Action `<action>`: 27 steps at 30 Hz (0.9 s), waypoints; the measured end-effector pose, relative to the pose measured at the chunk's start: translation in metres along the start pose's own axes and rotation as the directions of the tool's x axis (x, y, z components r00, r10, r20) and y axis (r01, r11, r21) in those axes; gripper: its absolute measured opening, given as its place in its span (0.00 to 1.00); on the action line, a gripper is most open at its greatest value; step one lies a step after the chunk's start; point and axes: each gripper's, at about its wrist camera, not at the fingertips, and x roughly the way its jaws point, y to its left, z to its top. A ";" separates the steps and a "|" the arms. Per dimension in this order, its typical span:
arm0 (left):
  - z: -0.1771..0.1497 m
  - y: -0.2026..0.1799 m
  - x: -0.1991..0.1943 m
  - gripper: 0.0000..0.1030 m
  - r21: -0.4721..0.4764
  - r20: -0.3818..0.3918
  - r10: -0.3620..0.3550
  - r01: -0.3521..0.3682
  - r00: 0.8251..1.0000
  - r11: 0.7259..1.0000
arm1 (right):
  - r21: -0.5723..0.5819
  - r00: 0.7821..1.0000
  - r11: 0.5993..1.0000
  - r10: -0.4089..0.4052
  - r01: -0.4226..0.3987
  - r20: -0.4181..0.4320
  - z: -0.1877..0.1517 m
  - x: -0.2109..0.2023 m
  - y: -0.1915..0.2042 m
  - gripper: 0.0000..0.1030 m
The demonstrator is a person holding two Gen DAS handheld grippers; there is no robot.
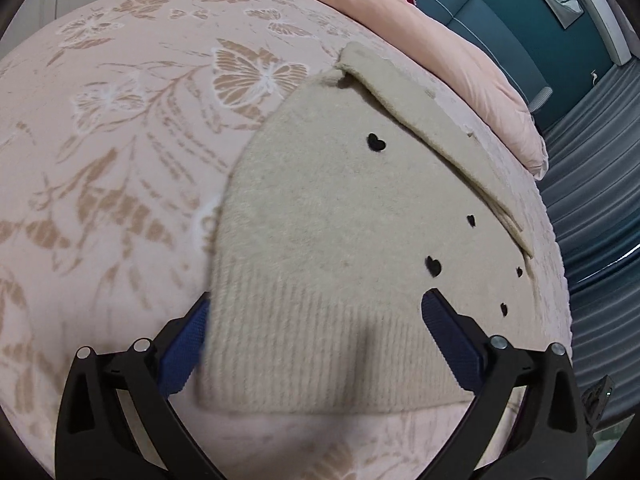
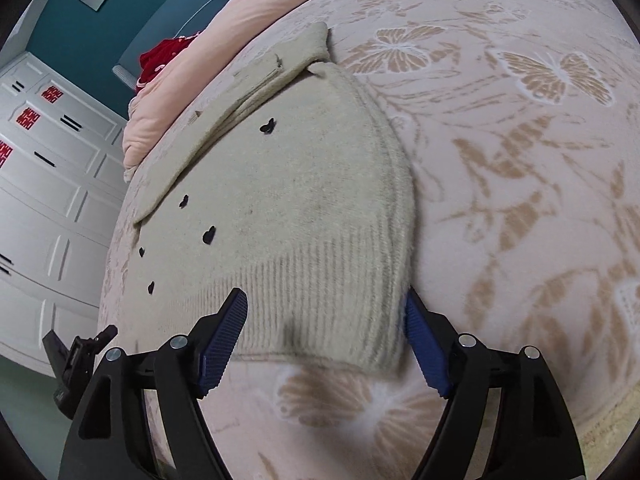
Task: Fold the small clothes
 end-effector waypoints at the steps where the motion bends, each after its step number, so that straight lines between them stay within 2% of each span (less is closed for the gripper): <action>1: 0.004 -0.003 0.004 0.95 -0.013 -0.005 -0.009 0.009 1.000 1.000 | -0.003 1.000 1.000 0.006 -0.006 0.004 0.002 0.004 0.003 0.74; 4: 0.015 -0.007 0.015 0.94 -0.047 -0.023 -0.037 0.036 0.999 0.998 | -0.003 1.000 1.000 0.009 -0.009 0.012 0.007 0.013 0.010 0.74; 5: 0.018 -0.008 0.017 0.90 -0.062 -0.027 -0.048 0.046 0.998 0.997 | 0.004 1.000 1.000 0.014 -0.014 0.014 0.009 0.014 0.011 0.72; 6: 0.020 -0.008 0.019 0.72 -0.074 -0.035 -0.062 0.059 0.997 0.995 | 0.012 1.000 1.000 0.020 -0.020 0.017 0.011 0.015 0.011 0.67; 7: 0.022 -0.008 0.020 0.40 -0.076 -0.053 -0.068 0.064 0.996 0.995 | 0.014 0.999 0.999 0.029 -0.029 0.014 0.013 0.015 0.012 0.44; 8: 0.024 -0.007 0.023 0.23 -0.083 -0.086 -0.070 0.063 0.994 0.995 | 0.018 0.999 0.999 0.038 -0.038 -0.002 0.015 0.017 0.012 0.09; 9: 0.024 -0.005 0.026 0.16 -0.101 -0.119 -0.085 0.073 0.989 0.992 | 0.030 0.999 0.999 0.045 -0.045 -0.022 0.016 0.018 0.011 0.08; 11: 0.023 -0.002 0.017 0.15 -0.141 -0.109 -0.116 0.100 0.987 0.985 | 0.051 0.997 0.996 0.072 -0.072 0.000 0.017 0.010 0.011 0.07; 15: 0.022 -0.013 -0.023 0.13 -0.077 -0.065 -0.146 0.141 0.987 0.987 | 0.004 0.993 0.994 0.110 -0.111 0.047 0.019 -0.024 0.024 0.06; 17: 0.019 -0.018 -0.044 0.08 -0.056 -0.058 -0.178 0.175 0.982 0.983 | -0.034 0.990 0.992 0.126 -0.124 0.056 0.016 -0.044 0.031 0.06; 19: 0.012 -0.023 -0.064 0.06 -0.021 -0.062 -0.179 0.178 0.982 0.984 | -0.072 0.991 0.990 0.124 -0.120 0.057 0.011 -0.063 0.033 0.06; 23: -0.017 -0.015 -0.099 0.06 0.008 -0.104 -0.180 0.182 0.978 0.983 | -0.123 0.994 0.987 0.103 -0.100 0.022 -0.012 -0.095 0.025 0.06; 27: -0.065 0.006 -0.119 0.06 -0.021 -0.187 -0.170 0.169 0.968 0.985 | -0.139 0.997 0.989 0.052 -0.058 -0.050 -0.051 -0.122 -0.001 0.06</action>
